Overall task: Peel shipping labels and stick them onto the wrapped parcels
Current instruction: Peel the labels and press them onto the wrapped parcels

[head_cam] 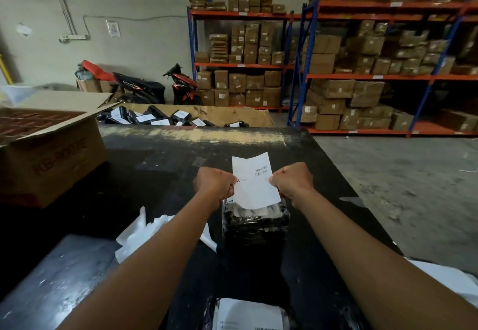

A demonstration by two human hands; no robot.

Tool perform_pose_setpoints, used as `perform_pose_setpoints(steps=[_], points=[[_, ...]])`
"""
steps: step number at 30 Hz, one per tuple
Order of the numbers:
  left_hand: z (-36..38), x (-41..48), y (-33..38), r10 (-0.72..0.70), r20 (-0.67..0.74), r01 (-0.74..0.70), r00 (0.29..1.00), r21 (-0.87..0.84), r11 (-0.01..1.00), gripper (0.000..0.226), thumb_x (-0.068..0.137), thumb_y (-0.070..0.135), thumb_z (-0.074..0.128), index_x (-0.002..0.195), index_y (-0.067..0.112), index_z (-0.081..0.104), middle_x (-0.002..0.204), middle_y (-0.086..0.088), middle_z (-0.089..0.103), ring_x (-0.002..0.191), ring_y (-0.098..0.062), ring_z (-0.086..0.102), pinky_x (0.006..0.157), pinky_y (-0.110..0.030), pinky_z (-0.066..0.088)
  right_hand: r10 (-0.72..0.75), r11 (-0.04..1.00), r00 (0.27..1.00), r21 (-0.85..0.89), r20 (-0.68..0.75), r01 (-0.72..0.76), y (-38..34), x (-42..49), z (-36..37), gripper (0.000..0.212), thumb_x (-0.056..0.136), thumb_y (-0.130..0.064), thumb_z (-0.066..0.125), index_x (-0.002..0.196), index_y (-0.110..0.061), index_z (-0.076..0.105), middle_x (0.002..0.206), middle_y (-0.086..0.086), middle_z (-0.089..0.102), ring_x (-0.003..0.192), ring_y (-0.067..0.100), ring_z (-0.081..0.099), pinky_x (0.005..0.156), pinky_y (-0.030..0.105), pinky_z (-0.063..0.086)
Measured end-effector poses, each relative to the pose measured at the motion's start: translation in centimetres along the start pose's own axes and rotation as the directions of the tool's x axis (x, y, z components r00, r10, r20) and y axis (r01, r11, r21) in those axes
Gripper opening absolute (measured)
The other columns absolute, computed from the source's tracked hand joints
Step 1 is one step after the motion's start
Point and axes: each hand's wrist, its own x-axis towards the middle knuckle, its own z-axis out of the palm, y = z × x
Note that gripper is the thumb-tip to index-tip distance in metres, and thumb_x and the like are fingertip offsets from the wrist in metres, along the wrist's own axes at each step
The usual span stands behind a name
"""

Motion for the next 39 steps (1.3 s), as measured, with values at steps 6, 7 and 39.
perform_pose_setpoints(steps=[6, 7, 39], points=[[0.3, 1.8, -1.5, 0.009, 0.002, -0.009, 1.000, 0.045, 0.999, 0.039, 0.072, 0.004, 0.084, 0.102, 0.006, 0.059, 0.098, -0.019, 0.070, 0.064, -0.023, 0.070, 0.066, -0.037, 0.062, 0.067, 0.998, 0.998, -0.003, 0.015, -0.067, 0.8, 1.1, 0.7, 0.038, 0.076, -0.007, 0.080, 0.112, -0.009, 0.066, 0.106, 0.011, 0.071, 0.091, 0.027, 0.070, 0.077, 0.037, 0.060], [0.3, 2.0, -1.8, 0.009, 0.011, -0.009, 1.000, 0.047, 0.999, 0.048, 0.072, 0.005, 0.084, 0.112, 0.005, 0.058, 0.102, -0.020, 0.070, 0.065, -0.024, 0.070, 0.067, -0.037, 0.062, 0.079, 0.997, 0.997, -0.005, 0.013, -0.079, 0.9, 1.1, 0.8, 0.048, 0.074, -0.009, 0.082, 0.118, -0.010, 0.062, 0.112, 0.013, 0.069, 0.098, 0.030, 0.069, 0.082, 0.040, 0.059], [0.8, 3.2, -3.4, -0.013, 0.027, 0.008, 1.000, 0.195, 0.981, 0.074, 0.069, 0.010, 0.087, 0.128, 0.008, 0.042, 0.102, -0.018, 0.069, 0.064, -0.022, 0.071, 0.041, -0.023, 0.050, 0.132, 0.982, 0.991, -0.136, 0.009, -0.129, 1.9, 2.2, 1.4, 0.041, 0.075, -0.012, 0.083, 0.109, -0.009, 0.060, 0.108, 0.008, 0.061, 0.100, 0.026, 0.059, 0.078, 0.031, 0.047]])
